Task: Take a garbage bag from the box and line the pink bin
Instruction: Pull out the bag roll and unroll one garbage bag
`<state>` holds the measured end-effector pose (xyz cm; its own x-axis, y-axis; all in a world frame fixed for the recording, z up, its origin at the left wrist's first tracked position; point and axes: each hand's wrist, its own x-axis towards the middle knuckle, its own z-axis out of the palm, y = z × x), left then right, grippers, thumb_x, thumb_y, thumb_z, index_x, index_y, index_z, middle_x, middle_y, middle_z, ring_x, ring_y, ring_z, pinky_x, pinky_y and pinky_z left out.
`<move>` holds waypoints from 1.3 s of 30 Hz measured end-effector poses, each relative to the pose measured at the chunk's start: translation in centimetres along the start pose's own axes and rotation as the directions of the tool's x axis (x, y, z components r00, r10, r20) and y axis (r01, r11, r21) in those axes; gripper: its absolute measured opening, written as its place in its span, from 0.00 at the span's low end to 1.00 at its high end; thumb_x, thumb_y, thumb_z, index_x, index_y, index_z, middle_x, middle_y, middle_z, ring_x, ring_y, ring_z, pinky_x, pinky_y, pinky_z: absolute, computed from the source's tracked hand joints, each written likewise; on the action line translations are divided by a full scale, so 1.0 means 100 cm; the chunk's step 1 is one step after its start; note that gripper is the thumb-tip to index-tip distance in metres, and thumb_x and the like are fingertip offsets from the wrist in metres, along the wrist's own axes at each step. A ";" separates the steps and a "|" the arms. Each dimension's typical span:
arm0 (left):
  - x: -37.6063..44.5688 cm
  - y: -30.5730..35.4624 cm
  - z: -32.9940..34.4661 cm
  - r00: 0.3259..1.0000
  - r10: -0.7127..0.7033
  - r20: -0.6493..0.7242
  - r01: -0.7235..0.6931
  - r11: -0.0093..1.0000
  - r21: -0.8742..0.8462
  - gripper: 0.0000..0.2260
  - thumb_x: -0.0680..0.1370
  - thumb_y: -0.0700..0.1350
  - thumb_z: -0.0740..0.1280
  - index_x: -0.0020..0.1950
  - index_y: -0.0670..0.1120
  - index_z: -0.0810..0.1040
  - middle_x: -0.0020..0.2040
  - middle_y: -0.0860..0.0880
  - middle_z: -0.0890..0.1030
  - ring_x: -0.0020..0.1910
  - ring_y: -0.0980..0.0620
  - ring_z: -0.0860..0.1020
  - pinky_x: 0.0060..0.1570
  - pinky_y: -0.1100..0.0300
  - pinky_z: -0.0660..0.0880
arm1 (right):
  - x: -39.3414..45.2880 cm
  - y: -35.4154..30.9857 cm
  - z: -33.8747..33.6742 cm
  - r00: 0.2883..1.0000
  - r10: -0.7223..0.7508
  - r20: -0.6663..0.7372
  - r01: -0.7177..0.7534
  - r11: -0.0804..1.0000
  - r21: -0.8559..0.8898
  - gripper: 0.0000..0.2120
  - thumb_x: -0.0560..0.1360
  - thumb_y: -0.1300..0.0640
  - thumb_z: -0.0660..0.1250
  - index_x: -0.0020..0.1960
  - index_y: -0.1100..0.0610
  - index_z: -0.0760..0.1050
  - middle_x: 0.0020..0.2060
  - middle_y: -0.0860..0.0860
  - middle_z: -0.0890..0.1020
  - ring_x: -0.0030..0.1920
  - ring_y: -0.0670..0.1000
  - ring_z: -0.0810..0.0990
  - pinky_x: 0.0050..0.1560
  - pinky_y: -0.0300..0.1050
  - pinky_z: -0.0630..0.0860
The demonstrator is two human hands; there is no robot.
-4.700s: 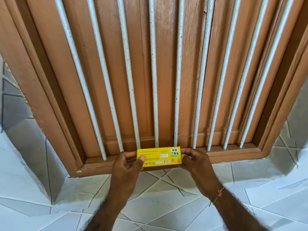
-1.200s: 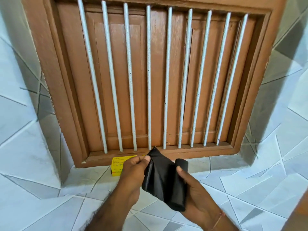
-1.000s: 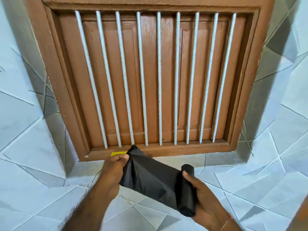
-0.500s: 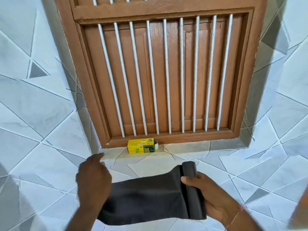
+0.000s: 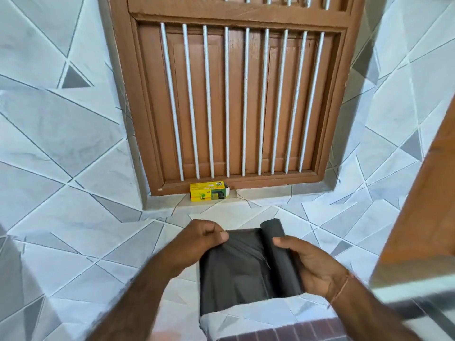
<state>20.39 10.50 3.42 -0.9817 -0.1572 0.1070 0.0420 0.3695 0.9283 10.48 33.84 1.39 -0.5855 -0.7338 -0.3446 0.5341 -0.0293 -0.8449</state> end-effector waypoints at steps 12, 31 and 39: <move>-0.031 0.027 -0.045 0.997 -0.079 0.006 0.070 0.910 0.409 0.11 0.76 0.45 0.69 0.33 0.46 0.80 0.29 0.54 0.76 0.31 0.61 0.72 0.34 0.66 0.67 | -0.033 -0.025 -0.014 0.977 -0.187 0.103 0.196 0.977 -0.084 0.24 0.67 0.61 0.74 0.61 0.65 0.77 0.61 0.66 0.79 0.58 0.63 0.79 0.68 0.61 0.69; -0.052 0.023 -0.069 0.960 -0.234 -0.155 0.281 0.820 0.499 0.14 0.76 0.47 0.70 0.30 0.48 0.76 0.26 0.56 0.71 0.30 0.57 0.68 0.35 0.60 0.63 | -0.011 -0.028 -0.028 0.989 -0.126 0.076 0.130 0.990 -0.047 0.19 0.58 0.62 0.73 0.48 0.61 0.82 0.45 0.62 0.84 0.44 0.60 0.82 0.54 0.55 0.77; -0.043 0.018 -0.060 0.956 -0.173 -0.238 0.283 0.763 0.581 0.05 0.77 0.46 0.67 0.44 0.48 0.82 0.47 0.51 0.82 0.48 0.55 0.78 0.51 0.60 0.73 | -0.008 -0.030 -0.020 0.962 -0.181 0.204 0.204 0.974 -0.095 0.24 0.60 0.65 0.70 0.57 0.64 0.79 0.51 0.63 0.81 0.51 0.63 0.79 0.63 0.63 0.72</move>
<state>25.85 6.32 6.74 -0.9013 -0.4323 0.0262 -0.3537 0.7696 0.5316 8.09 35.88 3.41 -0.5355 -0.8392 -0.0951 0.3430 -0.1132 -0.9325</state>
